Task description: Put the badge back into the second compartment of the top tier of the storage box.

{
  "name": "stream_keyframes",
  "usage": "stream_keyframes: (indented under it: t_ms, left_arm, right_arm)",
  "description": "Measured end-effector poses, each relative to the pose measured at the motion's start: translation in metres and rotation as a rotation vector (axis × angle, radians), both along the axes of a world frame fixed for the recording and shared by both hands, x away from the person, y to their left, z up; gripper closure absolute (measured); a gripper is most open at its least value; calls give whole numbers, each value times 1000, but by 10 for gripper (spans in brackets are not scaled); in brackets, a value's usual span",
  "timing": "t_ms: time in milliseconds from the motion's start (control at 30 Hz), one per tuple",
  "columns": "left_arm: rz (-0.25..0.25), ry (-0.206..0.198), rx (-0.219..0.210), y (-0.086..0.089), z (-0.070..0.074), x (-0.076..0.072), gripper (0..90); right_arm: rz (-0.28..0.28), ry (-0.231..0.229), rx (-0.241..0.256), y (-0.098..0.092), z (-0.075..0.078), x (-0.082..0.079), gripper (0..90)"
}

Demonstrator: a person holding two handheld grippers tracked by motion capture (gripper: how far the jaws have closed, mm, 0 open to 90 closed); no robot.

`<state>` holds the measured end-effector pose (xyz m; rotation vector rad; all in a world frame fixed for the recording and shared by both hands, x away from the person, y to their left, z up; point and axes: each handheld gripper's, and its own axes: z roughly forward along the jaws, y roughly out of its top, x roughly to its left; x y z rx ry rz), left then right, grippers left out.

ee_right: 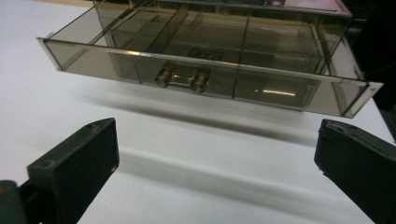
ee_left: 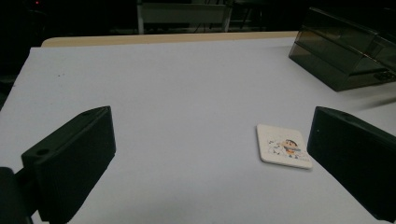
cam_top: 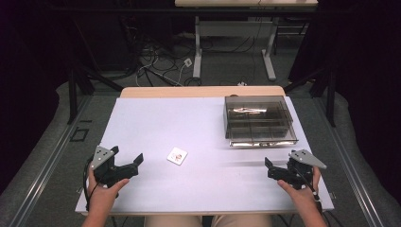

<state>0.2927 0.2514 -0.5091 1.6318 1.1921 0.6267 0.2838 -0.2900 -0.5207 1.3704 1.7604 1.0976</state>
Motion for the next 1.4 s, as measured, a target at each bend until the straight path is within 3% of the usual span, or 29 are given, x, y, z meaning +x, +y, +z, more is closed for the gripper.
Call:
stream_keyframes:
  t_ms: [400,467,833,1400]
  left_arm:
    - [2,16,-5,0,-1,-1,12]
    - [2,16,-8,0,-1,-2,15]
    - [-8,26,-16,0,0,-5,22]
    - [-11,12,1,-2,0,-7,31]
  right_arm:
    - [55,-9,-25,18,7,2,26]
    - [78,-6,-16,23,8,3,41]
    - [191,11,-71,53,15,7,66]
    - [289,35,-62,95,24,18,100]
